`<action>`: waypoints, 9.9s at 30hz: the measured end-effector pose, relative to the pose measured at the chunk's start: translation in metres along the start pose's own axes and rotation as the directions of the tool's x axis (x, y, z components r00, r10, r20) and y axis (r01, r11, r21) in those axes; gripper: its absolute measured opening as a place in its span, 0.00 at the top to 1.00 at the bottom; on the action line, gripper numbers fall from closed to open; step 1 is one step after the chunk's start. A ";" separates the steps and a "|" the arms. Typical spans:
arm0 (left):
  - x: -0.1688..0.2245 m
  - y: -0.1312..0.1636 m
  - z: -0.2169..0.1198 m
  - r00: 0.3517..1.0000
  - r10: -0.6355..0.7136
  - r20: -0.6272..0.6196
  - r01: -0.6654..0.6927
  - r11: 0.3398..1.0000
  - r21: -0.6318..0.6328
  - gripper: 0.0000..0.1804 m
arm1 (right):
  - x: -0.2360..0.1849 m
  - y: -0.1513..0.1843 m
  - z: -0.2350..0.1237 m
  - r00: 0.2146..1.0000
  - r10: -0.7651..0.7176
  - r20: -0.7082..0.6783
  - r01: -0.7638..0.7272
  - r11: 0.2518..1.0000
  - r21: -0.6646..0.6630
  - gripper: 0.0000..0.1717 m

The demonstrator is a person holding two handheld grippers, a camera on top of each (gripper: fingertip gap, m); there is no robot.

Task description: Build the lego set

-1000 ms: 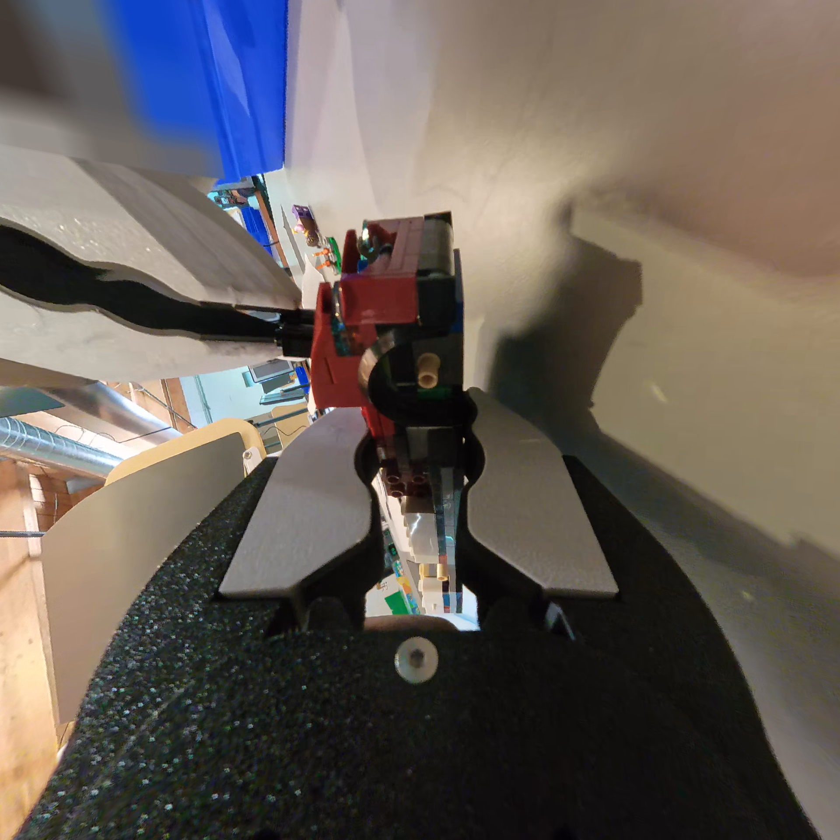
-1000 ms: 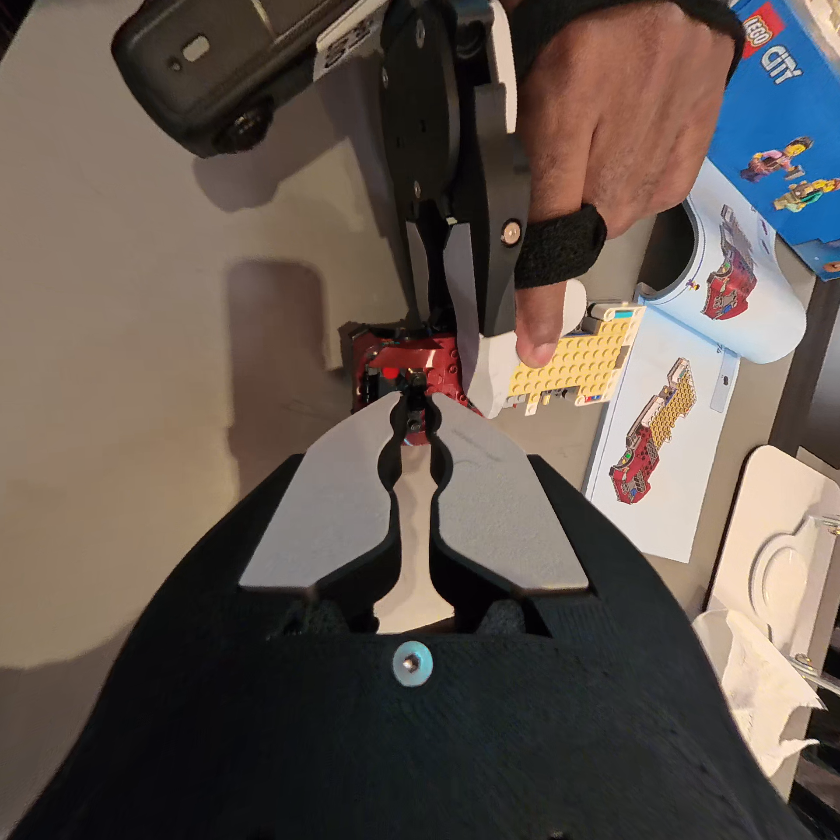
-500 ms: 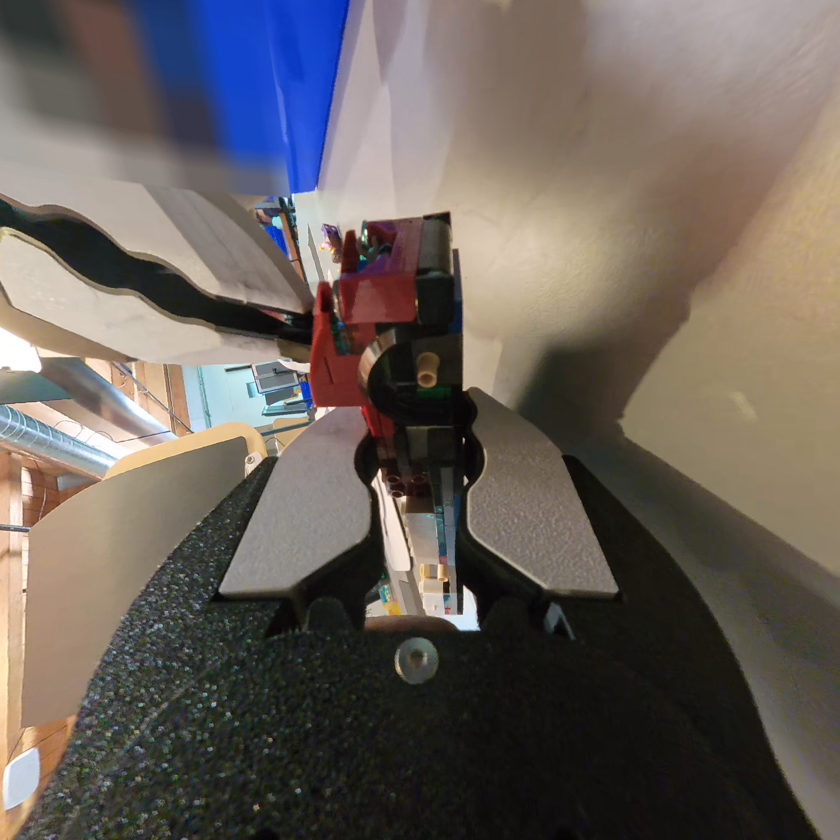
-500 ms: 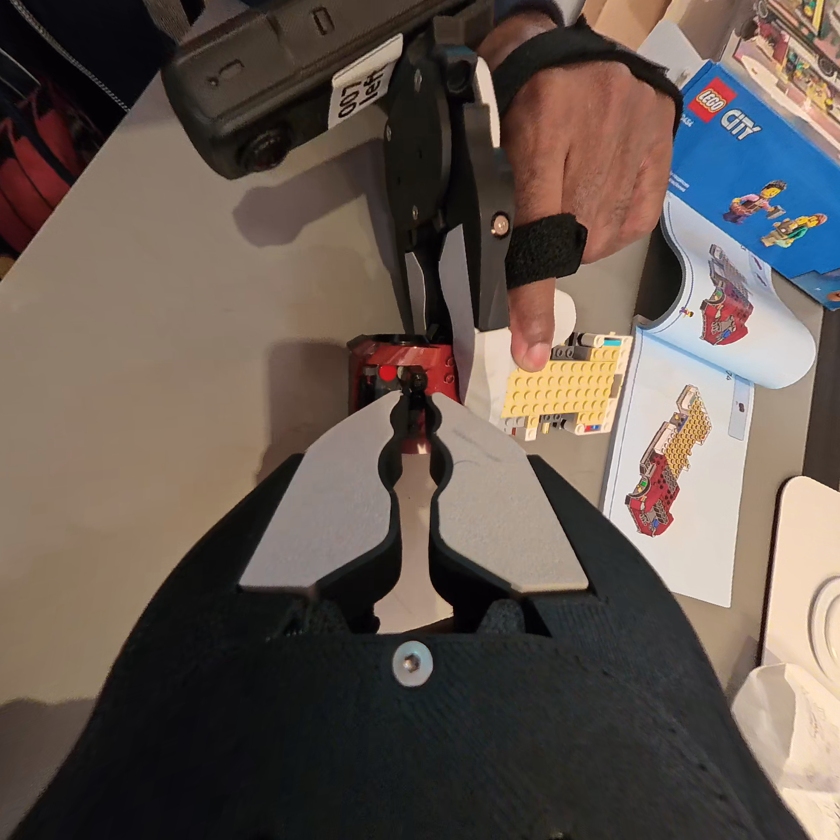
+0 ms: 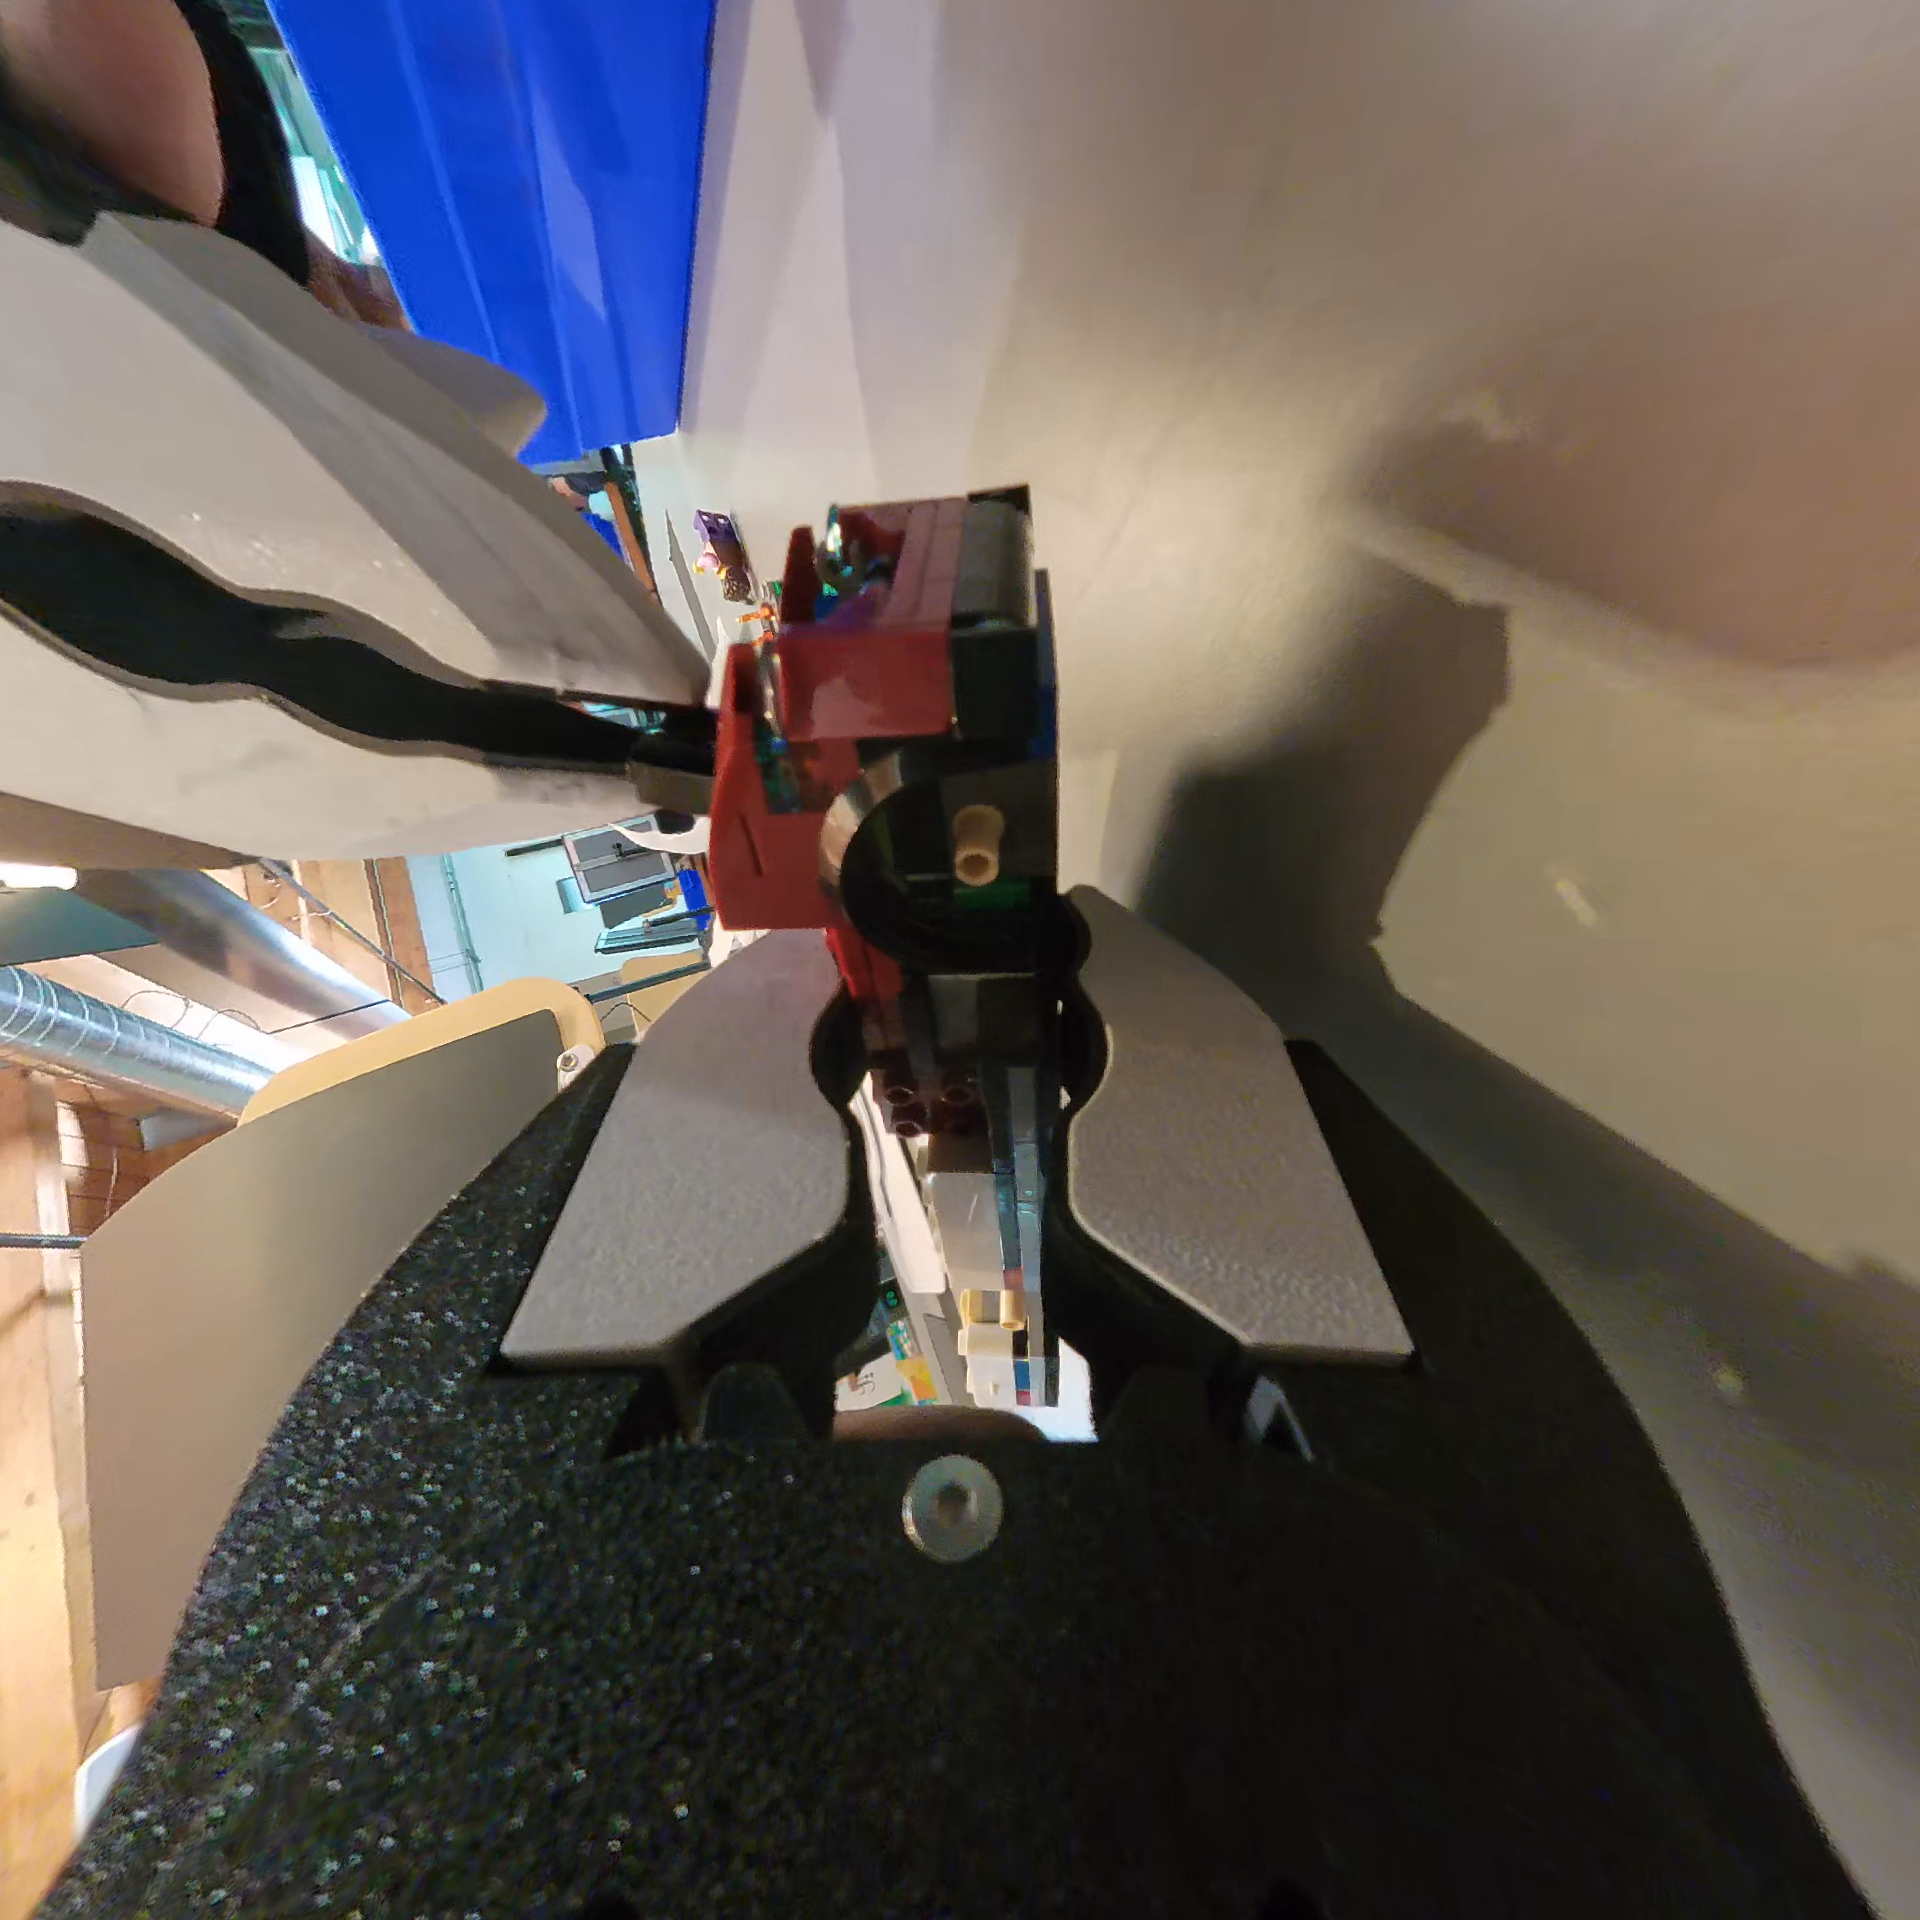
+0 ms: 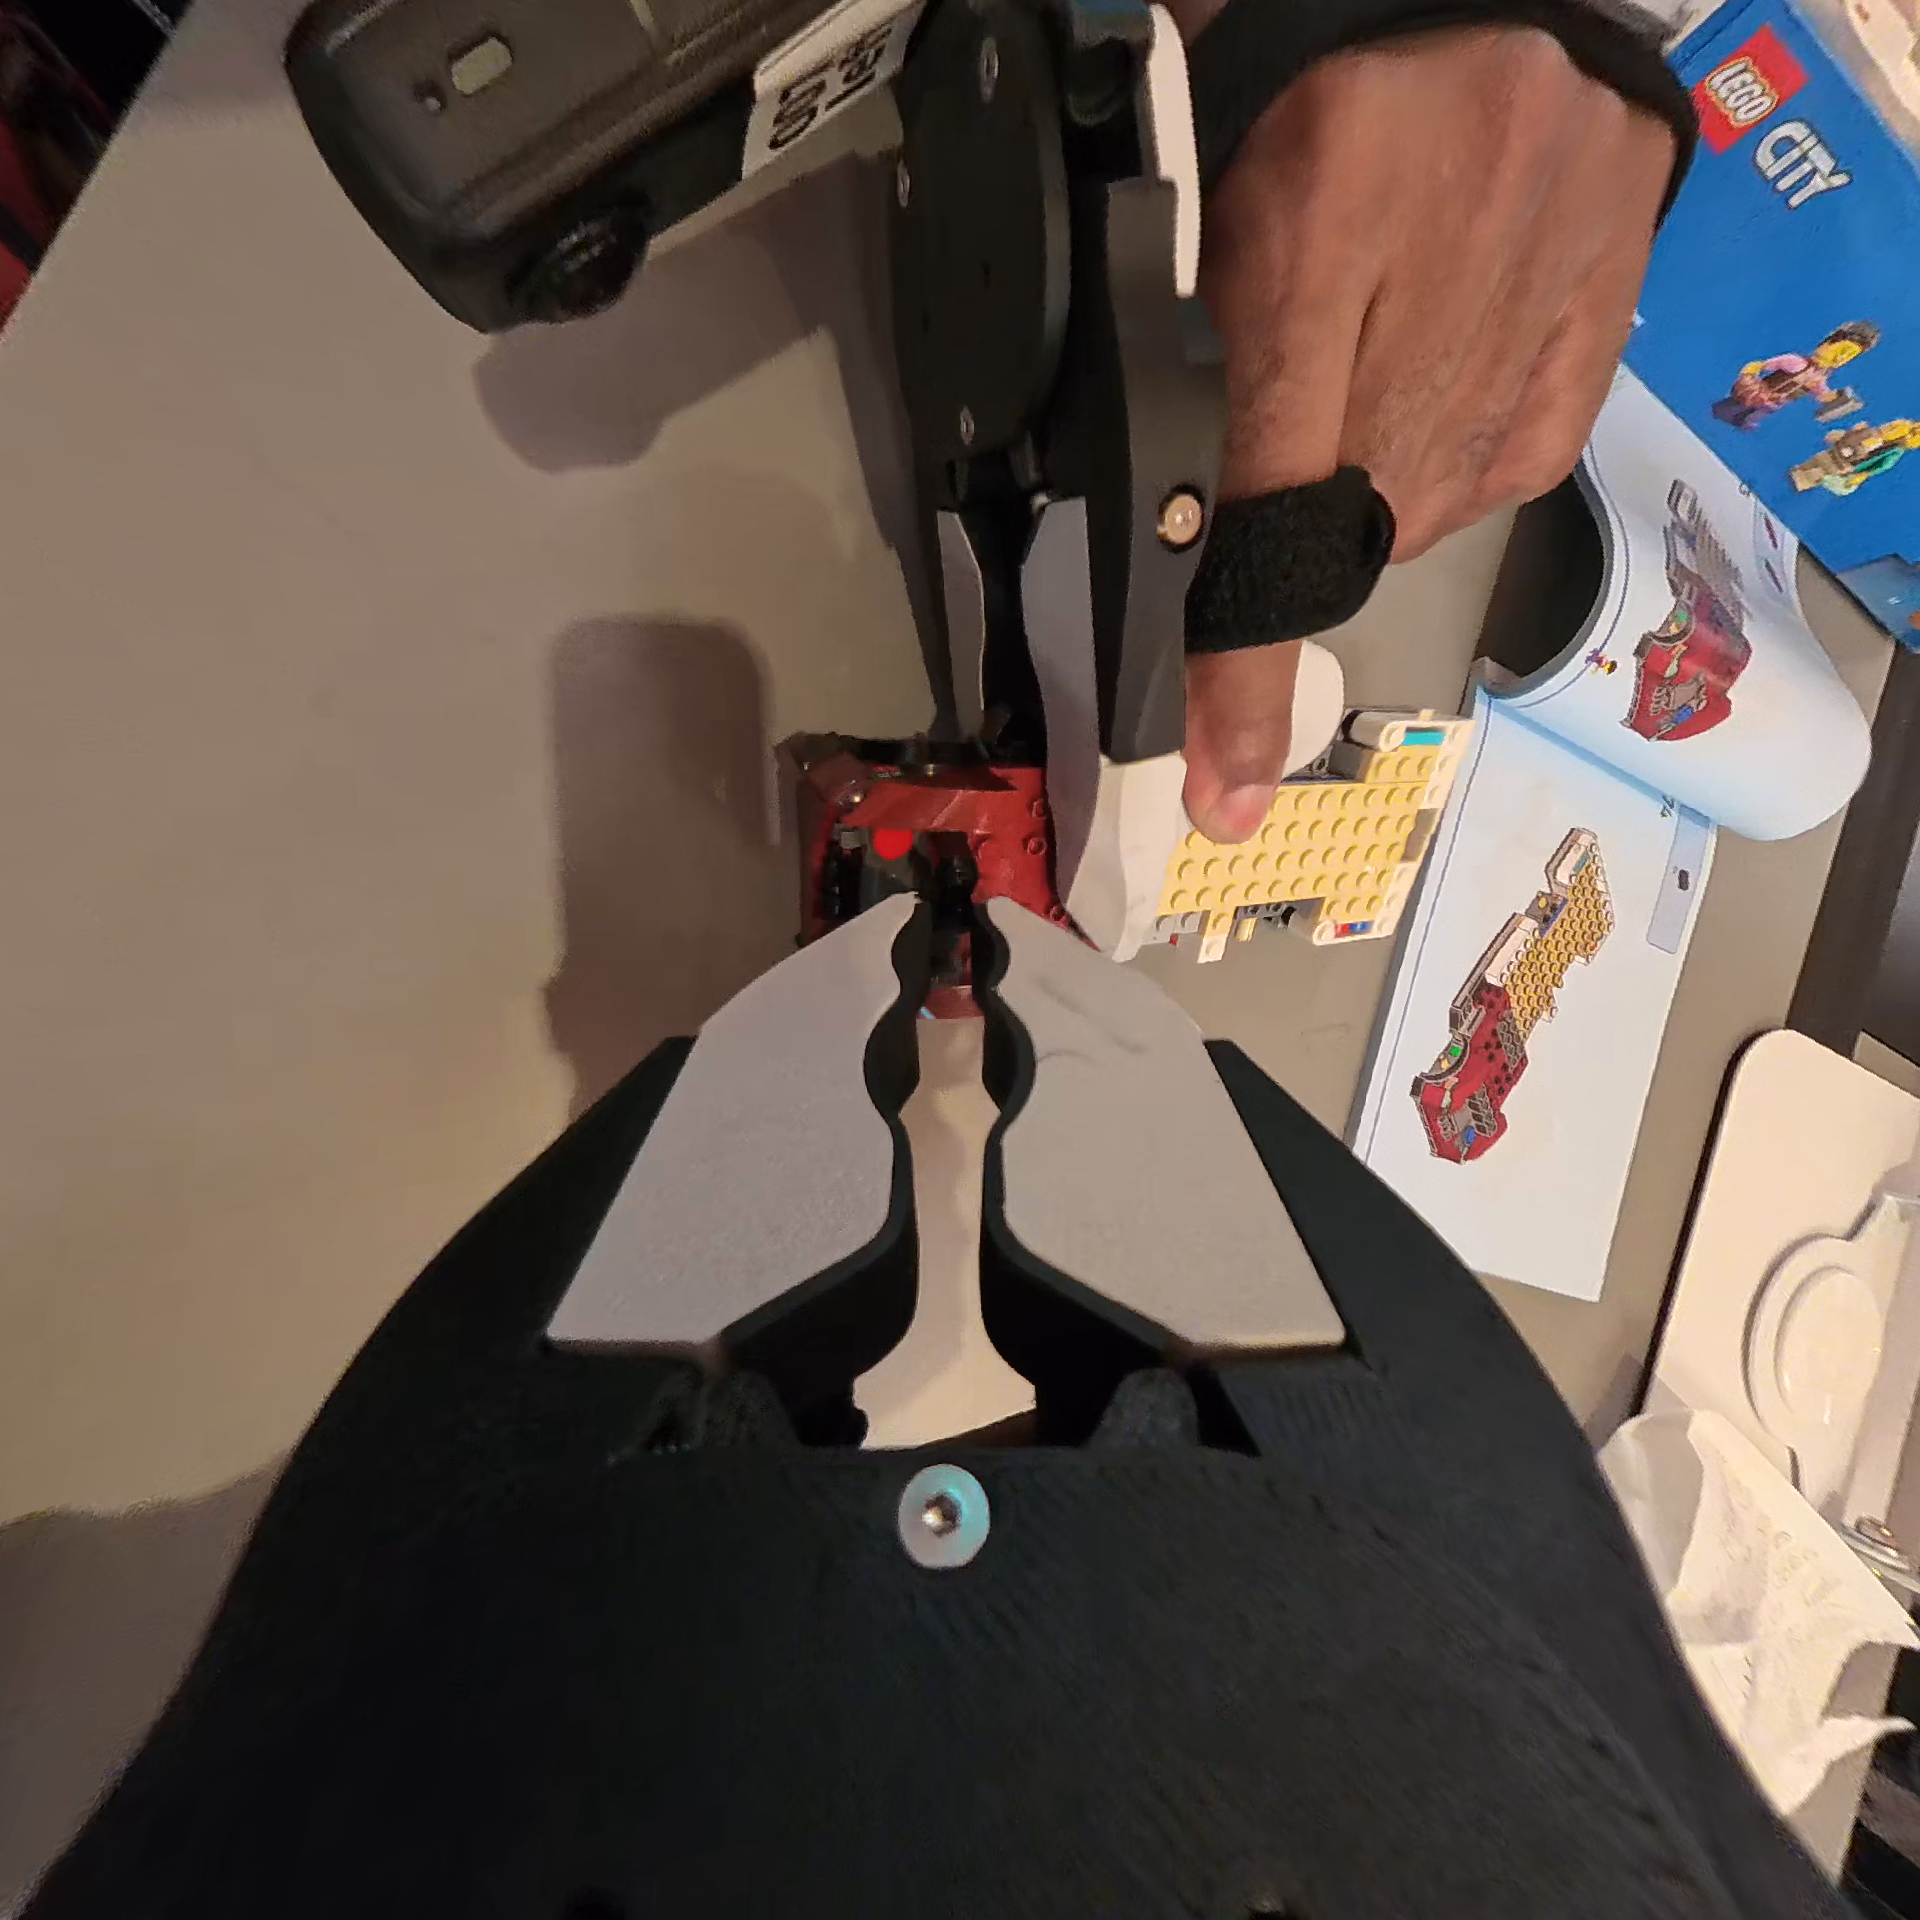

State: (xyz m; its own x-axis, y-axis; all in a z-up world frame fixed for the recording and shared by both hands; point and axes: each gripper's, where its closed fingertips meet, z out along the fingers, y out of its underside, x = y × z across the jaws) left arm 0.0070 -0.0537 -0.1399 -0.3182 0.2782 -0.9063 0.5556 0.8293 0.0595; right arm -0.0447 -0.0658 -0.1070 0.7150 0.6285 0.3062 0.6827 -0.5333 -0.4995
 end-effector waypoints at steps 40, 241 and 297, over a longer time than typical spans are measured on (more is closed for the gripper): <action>0.000 0.004 0.007 1.000 -0.014 -0.001 0.014 1.000 -0.007 0.81 | 0.003 -0.011 0.001 0.986 0.118 0.116 -0.143 0.959 0.246 0.96; -0.023 -0.102 -0.011 0.980 -0.006 0.197 0.017 0.998 -0.053 0.81 | -0.086 -0.009 -0.068 0.694 -0.108 -0.712 0.183 0.983 0.030 0.94; -0.018 -0.122 -0.010 0.965 0.144 0.221 -0.137 0.989 -0.048 0.81 | -0.105 0.004 -0.060 0.891 0.448 -0.076 -0.425 0.880 0.210 0.94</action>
State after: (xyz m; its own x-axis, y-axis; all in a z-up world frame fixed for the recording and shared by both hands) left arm -0.0631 -0.1550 -0.1263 -0.0570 0.2808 -0.9581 0.5566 0.8056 0.2030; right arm -0.1083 -0.1681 -0.0922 0.9543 0.2776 0.1102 0.2653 -0.6183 -0.7398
